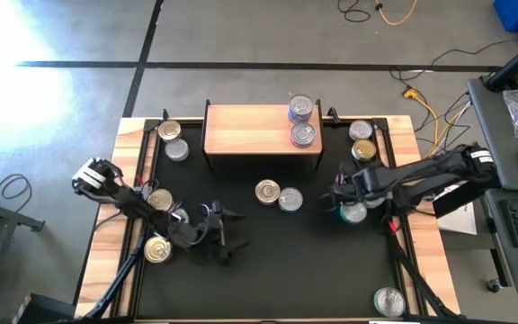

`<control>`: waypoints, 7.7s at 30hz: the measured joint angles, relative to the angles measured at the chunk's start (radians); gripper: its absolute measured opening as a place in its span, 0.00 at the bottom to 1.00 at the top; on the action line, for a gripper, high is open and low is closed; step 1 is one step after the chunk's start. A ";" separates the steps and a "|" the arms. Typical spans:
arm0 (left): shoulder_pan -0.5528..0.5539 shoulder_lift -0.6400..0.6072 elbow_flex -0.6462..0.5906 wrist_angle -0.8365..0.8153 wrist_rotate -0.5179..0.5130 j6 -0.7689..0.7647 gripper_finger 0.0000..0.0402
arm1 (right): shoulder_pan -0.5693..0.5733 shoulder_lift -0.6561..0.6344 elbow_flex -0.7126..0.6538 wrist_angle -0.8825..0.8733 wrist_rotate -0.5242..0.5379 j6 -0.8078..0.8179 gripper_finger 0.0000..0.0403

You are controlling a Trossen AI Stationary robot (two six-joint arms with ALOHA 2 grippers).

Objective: Stack canned seafood by type on shelf
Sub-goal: Stack the red tuna can on top of the other red tuna can on the shelf

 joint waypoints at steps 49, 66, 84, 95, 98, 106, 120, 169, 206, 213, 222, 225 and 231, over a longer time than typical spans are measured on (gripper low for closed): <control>-0.310 0.142 0.230 -0.159 -0.015 0.049 0.95 | 0.756 0.592 0.443 0.755 -0.006 -0.273 0.02; -0.309 0.202 0.373 -0.346 0.020 -0.064 0.95 | 0.869 0.636 0.438 0.737 -0.168 -0.302 0.02; -0.286 0.246 0.448 -0.553 -0.032 -0.133 0.95 | 0.786 0.574 0.318 0.492 -0.083 -0.149 0.02; -0.248 0.277 0.446 -0.547 0.010 -0.162 0.95 | 0.794 0.553 0.334 0.704 -0.219 -0.288 0.02; -0.240 0.291 0.446 -0.543 -0.031 -0.163 0.95 | 0.789 0.554 0.312 0.770 -0.204 -0.360 0.02; -0.236 0.303 0.445 -0.537 -0.033 -0.157 0.95 | 0.745 0.549 0.328 0.379 -0.068 -0.202 0.02; -0.228 0.303 0.445 -0.538 -0.129 -0.143 0.95 | 0.736 0.552 0.290 0.732 -0.135 -0.271 0.02; -0.290 0.319 0.443 -0.506 -0.137 -0.240 0.95 | 0.770 0.658 0.590 -0.031 -0.202 0.215 0.02; -0.283 0.369 0.588 -0.695 -0.329 -0.258 0.95 | 0.619 0.625 0.513 0.526 -0.099 -0.352 0.04; -0.282 0.370 0.561 -0.706 -0.346 -0.295 0.95 | 0.590 0.606 0.492 0.336 0.100 -0.284 0.05; -0.279 0.379 0.479 -0.699 -0.461 -0.424 0.95 | 0.528 0.636 0.323 0.655 -0.039 -0.309 0.02; -0.273 0.409 0.480 -0.702 -0.445 -0.416 0.95 | 0.525 0.636 0.281 0.829 -0.029 -0.389 0.03; -0.229 0.480 0.499 -0.698 -0.377 -0.440 0.95 | 0.525 0.636 0.267 1.057 -0.114 -0.522 0.03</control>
